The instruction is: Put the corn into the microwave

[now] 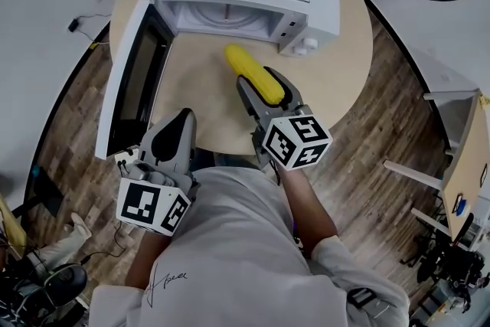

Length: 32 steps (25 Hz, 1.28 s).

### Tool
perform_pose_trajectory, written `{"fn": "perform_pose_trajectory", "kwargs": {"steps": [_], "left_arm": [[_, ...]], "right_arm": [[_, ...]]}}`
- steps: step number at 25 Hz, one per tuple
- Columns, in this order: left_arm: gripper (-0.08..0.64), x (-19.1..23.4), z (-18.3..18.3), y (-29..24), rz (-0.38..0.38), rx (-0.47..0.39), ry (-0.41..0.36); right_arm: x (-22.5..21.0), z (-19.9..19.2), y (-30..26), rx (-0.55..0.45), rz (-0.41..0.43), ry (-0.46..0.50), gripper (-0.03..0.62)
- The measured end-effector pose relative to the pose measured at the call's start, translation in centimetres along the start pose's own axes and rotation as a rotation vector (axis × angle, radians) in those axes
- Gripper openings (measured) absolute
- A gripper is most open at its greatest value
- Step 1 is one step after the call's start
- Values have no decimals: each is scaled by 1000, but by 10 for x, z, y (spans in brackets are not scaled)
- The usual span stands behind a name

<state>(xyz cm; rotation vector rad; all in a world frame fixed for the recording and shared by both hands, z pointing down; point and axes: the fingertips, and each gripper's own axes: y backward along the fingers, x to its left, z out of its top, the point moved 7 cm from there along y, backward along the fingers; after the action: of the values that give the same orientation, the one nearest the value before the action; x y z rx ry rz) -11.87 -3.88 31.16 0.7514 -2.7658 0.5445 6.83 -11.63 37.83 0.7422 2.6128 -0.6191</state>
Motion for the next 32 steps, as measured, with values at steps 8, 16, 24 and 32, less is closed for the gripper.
{"fn": "perform_pose_trajectory", "kwargs": {"steps": [8,16,24,32], "left_arm": [[-10,13,3,-3,17,-6,31],[-11,22,6,-6,15,18,24],[-10,29,5,-10,12,51,-3],[-9,40,5,-13,10,72,-13]], "right_arm": [[-8,-5,-25,20,-12,-5,262],[-19,-5,-51,22,-38,-9,262],[-25,-7,-73,37,-49,-16,262],[-37,-13,-95,50,-90,-14,262]]}}
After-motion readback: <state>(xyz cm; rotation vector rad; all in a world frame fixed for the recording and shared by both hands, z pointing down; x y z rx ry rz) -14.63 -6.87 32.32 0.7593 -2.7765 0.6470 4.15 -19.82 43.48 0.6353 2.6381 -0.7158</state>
